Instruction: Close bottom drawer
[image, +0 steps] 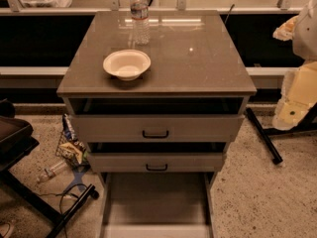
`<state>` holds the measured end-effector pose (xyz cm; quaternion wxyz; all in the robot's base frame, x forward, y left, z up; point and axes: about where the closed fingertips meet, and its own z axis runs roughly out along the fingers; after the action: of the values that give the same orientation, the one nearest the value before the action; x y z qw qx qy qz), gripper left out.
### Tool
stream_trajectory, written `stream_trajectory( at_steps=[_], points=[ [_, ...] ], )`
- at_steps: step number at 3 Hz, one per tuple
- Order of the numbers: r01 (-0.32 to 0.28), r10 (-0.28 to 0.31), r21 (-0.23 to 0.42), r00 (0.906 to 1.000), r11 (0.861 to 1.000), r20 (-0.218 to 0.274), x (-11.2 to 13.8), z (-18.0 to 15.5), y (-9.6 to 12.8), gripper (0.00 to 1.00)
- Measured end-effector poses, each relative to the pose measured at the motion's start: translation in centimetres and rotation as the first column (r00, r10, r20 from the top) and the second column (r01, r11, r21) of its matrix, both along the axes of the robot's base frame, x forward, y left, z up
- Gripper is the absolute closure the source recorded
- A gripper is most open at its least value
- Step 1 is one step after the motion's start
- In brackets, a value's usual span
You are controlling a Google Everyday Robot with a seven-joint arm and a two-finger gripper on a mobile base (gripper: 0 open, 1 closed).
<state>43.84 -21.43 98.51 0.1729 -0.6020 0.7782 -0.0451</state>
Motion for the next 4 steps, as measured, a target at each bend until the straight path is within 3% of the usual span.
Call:
stream_trajectory(
  at_steps=[2, 3, 4],
  points=[
    [0.013, -0.013, 0.008, 0.9999, 1.000, 0.011, 0.7, -0.6, 0.1, 0.00],
    [0.063, -0.062, 0.071, 0.9978, 0.995, -0.023, 1.4, -4.3, 0.9, 0.00],
    [0.106, -0.098, 0.143, 0.9933, 0.984, -0.062, 0.6, -11.6, 1.9, 0.00]
  ],
)
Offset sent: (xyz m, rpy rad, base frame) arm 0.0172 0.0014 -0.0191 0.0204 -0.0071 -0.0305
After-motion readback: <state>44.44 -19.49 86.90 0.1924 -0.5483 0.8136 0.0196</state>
